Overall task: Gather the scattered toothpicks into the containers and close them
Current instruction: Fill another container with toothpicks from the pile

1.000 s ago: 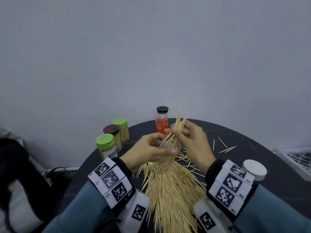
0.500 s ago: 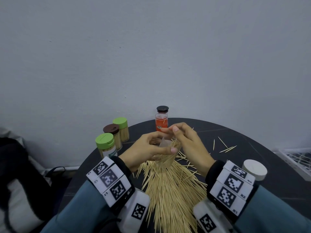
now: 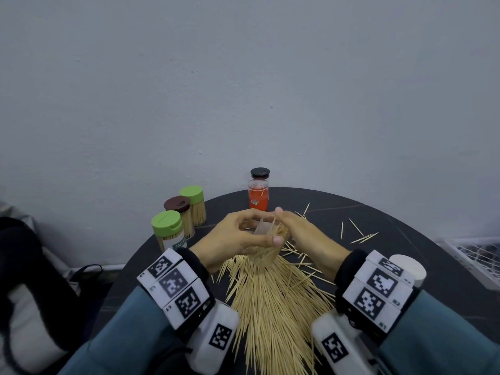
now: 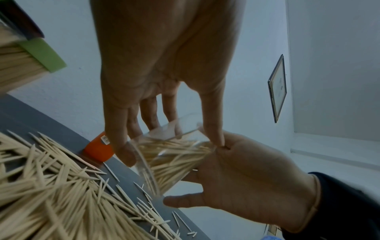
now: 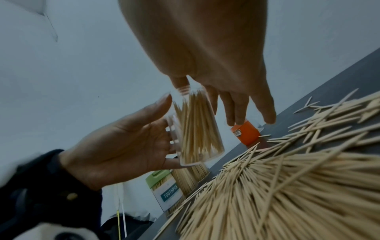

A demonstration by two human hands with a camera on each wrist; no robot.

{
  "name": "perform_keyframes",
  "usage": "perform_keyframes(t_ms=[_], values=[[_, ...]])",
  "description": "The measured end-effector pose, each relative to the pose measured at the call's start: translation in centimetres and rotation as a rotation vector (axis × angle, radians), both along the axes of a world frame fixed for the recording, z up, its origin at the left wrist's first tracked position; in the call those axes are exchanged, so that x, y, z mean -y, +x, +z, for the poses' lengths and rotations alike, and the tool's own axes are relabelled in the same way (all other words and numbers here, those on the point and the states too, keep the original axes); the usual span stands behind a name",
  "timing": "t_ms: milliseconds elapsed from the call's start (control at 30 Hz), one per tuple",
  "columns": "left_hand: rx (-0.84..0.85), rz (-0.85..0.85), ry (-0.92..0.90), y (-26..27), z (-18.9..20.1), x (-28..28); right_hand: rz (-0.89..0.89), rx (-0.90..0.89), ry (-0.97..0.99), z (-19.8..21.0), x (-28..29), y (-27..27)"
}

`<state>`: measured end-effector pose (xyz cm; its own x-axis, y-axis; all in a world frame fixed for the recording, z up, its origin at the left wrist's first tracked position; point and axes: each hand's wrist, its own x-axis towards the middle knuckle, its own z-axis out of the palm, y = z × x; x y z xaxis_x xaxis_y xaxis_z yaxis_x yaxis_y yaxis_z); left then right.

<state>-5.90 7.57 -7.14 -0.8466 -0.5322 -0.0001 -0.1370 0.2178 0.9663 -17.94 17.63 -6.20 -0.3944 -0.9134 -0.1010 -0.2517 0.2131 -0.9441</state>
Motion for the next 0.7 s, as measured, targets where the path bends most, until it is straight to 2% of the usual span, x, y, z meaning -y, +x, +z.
perform_keyframes(t_ms=[233,367,533,700], values=[[-0.02,0.014,-0.07,0.2,0.1,0.4,-0.024,0.001,0.074,-0.2,0.2,-0.1],[-0.034,0.061,-0.158,0.3,0.2,0.7,-0.053,-0.008,0.041,-0.1,0.3,-0.2],[-0.018,-0.013,-0.346,0.1,0.4,0.1,-0.006,-0.013,0.034,-0.6,0.3,-0.2],[-0.057,-0.046,-0.423,0.0,0.6,-0.6,-0.114,-0.033,0.056,-1.0,0.5,-0.3]])
